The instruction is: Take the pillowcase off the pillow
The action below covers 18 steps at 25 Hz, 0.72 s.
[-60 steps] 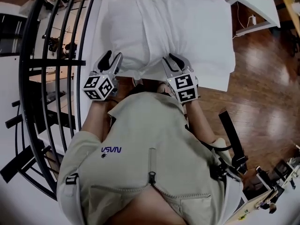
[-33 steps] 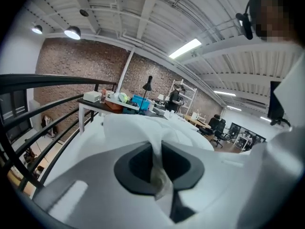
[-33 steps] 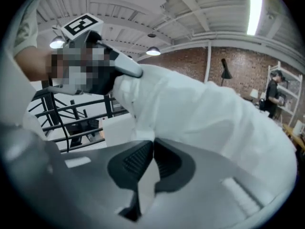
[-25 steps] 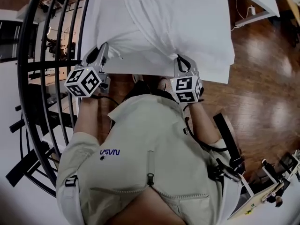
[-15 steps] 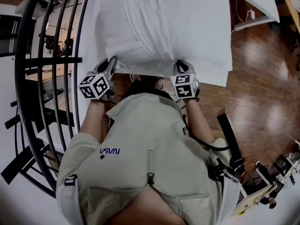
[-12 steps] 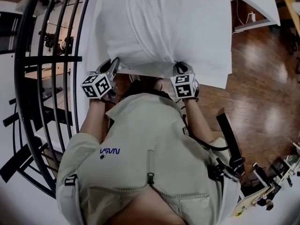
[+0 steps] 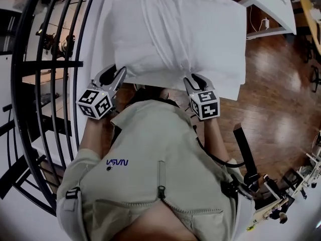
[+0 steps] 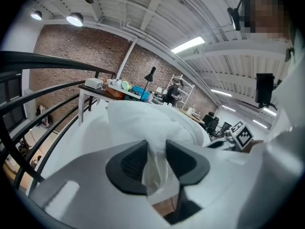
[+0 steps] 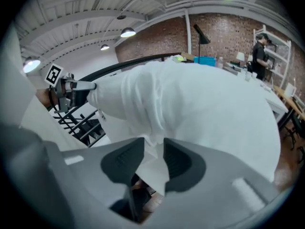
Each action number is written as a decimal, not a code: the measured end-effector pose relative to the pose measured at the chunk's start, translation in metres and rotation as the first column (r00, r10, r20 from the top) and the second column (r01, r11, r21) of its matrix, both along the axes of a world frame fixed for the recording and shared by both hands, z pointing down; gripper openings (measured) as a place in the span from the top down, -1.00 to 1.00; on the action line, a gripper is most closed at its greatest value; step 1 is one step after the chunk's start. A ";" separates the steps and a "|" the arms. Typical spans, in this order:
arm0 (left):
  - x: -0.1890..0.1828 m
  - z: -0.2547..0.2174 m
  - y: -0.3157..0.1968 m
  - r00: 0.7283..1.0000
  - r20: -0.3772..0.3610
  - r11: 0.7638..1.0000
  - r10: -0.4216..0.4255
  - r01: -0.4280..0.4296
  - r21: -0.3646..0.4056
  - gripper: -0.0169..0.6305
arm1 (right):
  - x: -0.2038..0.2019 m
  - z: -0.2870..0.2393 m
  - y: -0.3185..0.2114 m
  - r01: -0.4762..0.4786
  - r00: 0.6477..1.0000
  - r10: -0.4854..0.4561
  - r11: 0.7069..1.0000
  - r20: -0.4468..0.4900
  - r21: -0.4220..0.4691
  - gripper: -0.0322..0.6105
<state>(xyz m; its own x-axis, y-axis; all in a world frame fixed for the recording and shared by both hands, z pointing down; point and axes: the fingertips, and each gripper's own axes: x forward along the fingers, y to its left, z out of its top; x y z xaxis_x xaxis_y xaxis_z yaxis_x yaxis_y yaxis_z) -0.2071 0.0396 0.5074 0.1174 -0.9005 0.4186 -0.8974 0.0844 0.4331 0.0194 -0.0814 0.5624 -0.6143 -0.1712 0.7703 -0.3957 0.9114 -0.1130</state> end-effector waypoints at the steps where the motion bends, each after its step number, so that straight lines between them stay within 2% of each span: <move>1: -0.002 -0.001 0.002 1.000 -0.017 1.000 0.023 -0.023 -0.005 0.54 | -0.001 -0.008 0.003 0.008 1.000 -0.008 1.000 0.009 -0.003 0.50; 3: -0.010 -0.002 0.006 0.998 -0.035 0.998 0.053 -0.053 -0.020 0.54 | -0.006 -0.026 0.005 0.024 0.999 -0.024 1.000 0.037 -0.002 0.50; 5: -0.024 -0.004 0.004 0.999 -0.011 0.998 0.047 -0.048 -0.029 0.55 | -0.015 -0.047 0.003 0.036 0.997 -0.037 0.999 0.074 0.024 0.50; 9: -0.068 -0.014 -0.015 0.996 0.016 0.996 -0.085 0.085 0.003 0.65 | -0.041 -0.092 -0.010 0.008 0.987 -0.026 0.993 0.157 0.118 0.50; 11: -0.085 -0.021 -0.033 0.992 0.020 0.992 -0.123 0.122 0.033 0.64 | -0.059 -0.107 -0.020 -0.019 0.983 -0.011 0.987 0.184 0.158 0.50; 12: -0.087 -0.026 -0.046 0.993 0.028 0.992 -0.114 0.112 0.051 0.61 | -0.069 -0.112 -0.026 -0.027 0.982 -0.007 0.984 0.190 0.176 0.50; 15: -0.077 -0.039 -0.088 0.996 0.082 0.996 -0.025 0.018 0.082 0.27 | -0.098 -0.127 -0.041 -0.030 0.982 -0.016 0.972 0.190 0.234 0.50; 18: -0.060 -0.028 -0.119 0.985 0.158 0.997 0.065 -0.072 0.039 0.09 | -0.120 -0.137 -0.052 -0.010 0.984 -0.040 0.959 0.173 0.283 0.50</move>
<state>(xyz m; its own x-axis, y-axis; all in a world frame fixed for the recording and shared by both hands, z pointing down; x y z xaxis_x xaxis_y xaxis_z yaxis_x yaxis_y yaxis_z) -0.2667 -0.0790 0.4799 0.1158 -0.9106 0.3967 -0.9575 0.0039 0.2886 -0.1002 -0.1336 0.4255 -0.7391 -0.3554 0.5722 -0.3789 0.9217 0.0831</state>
